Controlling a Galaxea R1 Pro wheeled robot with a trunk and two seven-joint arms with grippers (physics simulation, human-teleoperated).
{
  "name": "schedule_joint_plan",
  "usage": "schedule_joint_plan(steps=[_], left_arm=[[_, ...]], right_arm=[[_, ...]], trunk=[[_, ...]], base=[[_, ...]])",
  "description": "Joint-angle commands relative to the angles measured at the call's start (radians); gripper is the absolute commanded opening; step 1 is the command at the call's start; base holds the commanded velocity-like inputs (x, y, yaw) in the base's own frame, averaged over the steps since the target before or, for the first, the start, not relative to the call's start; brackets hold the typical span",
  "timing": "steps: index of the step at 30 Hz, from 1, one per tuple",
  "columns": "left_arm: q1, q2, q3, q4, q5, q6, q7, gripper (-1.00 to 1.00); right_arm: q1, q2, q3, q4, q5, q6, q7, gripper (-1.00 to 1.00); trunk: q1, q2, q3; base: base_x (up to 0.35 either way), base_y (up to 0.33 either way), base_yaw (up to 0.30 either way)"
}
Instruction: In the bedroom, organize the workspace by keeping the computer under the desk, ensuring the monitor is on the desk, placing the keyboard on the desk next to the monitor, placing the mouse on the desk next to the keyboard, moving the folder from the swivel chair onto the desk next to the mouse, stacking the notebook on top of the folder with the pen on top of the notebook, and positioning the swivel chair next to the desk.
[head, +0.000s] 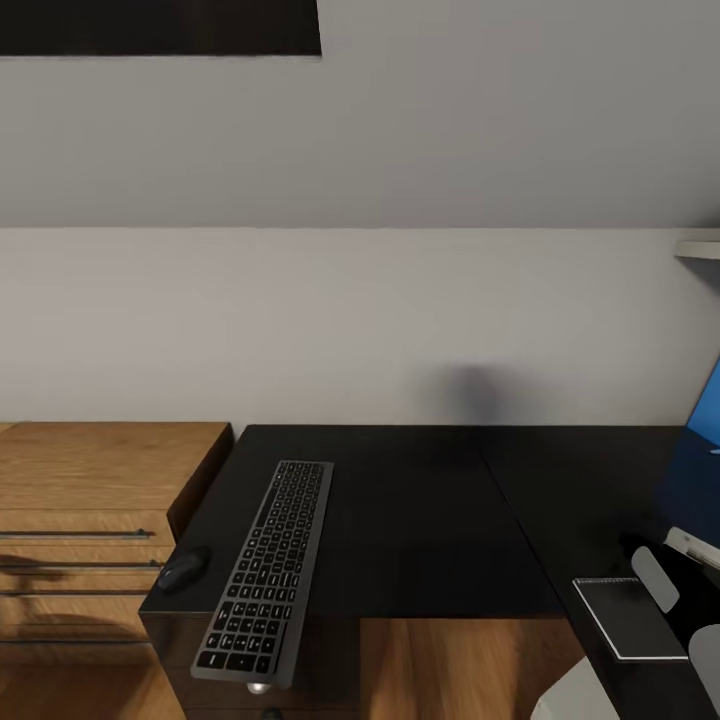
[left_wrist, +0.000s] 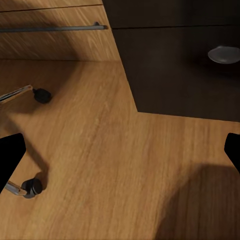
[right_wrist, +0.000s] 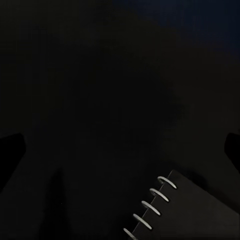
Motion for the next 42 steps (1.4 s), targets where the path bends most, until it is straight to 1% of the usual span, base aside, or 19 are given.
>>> schedule_joint_plan(steps=[1,7,26,33,42], left_arm=[[0.0,0.001,-0.009,-0.002,0.009,-0.002,0.004,1.0],[0.0,0.001,-0.009,-0.002,0.009,-0.002,0.004,1.0],[0.0,0.002,-0.007,-0.002,0.009,-0.003,0.0,1.0],[0.0,0.002,-0.008,-0.002,0.009,-0.003,0.0,1.0],[0.0,0.002,-0.008,-0.002,0.009,-0.004,0.0,1.0]], right_arm=[[0.0,-0.001,0.0,-0.002,-0.006,0.01,-0.005,1.0],[0.0,-0.002,0.0,-0.002,-0.006,0.035,-0.005,1.0],[0.0,-0.003,0.002,0.003,-0.005,0.047,-0.006,1.0],[0.0,-0.001,0.002,0.004,-0.003,0.047,-0.006,1.0],[0.0,0.0,0.003,0.004,-0.002,0.046,-0.005,1.0]], trunk=[[0.0,0.0,-0.001],[0.0,0.0,-0.001],[0.0,0.0,-0.001],[0.0,0.0,-0.001],[0.0,0.0,-0.001]], base=[[0.0,0.0,0.0],[0.0,0.0,0.0],[0.0,0.0,0.0],[-0.153,0.0,0.0],[-0.031,0.0,0.0]])
